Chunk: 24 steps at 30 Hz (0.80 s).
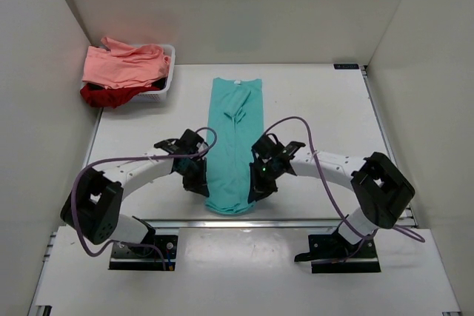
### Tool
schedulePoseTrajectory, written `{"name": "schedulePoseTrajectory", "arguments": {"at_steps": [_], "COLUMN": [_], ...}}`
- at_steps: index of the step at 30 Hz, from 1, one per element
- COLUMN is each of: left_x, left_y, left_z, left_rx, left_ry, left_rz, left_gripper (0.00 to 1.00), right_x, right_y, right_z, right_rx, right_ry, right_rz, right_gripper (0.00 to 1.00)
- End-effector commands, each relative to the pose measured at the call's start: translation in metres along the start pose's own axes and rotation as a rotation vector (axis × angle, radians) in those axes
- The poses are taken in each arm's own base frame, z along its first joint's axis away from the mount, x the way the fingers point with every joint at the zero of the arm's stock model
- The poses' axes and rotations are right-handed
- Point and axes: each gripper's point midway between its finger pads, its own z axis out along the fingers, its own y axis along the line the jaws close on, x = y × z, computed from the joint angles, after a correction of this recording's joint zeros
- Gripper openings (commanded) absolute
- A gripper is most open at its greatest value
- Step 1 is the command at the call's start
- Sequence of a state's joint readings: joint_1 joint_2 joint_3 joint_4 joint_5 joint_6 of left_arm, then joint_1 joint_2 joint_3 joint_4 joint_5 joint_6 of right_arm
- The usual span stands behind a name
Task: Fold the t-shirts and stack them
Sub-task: Fold the folded rectangular tshirt in 1/3 of the way
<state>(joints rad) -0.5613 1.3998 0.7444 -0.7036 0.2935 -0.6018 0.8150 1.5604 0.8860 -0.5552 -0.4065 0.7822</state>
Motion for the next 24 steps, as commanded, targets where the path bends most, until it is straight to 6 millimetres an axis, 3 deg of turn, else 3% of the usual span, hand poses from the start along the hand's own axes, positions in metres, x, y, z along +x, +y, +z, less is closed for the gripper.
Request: {"name": "schedulePoseTrajectory", "arguments": {"at_steps": [1,2,7,11,13,20,24], "left_x": [-0.034,-0.046,-0.106,-0.153,-0.179,-0.240,-0.265], "left_y": [-0.027,-0.034,-0.043,-0.029,-0.031,-0.029,-0.021], "left_z": [-0.018,-0.019,-0.033,-0.038,-0.042,-0.022,-0.012], "left_rx": [0.042,0.057,0.067,0.022,0.038,0.047,0.060], "left_ry": [-0.054,-0.066,-0.137,-0.185,-0.222,-0.230,-0.236], "left_rz": [0.016,-0.001,-0.087,-0.153,-0.174,-0.222,-0.263], "left_gripper": [0.00,0.00,0.00,0.00,0.00,0.00,0.00], "right_x": [-0.031,-0.039,-0.089,-0.130,-0.144,-0.211,-0.247], "right_y": [0.016,0.022,-0.006,-0.018,-0.024,-0.044,-0.046], "right_z": [-0.037,-0.047,-0.065,-0.078,-0.076,-0.070,-0.076], "right_rx": [-0.068,-0.090,-0.092,-0.087,-0.086,-0.067,-0.089], "right_ry": [-0.050,-0.057,-0.078,-0.117,-0.103,-0.132,-0.197], "right_rz": [-0.035,-0.059,-0.016,-0.038,-0.031,0.011,0.020], "right_gripper": [0.00,0.01,0.01,0.00,0.00,0.00,0.13]}}
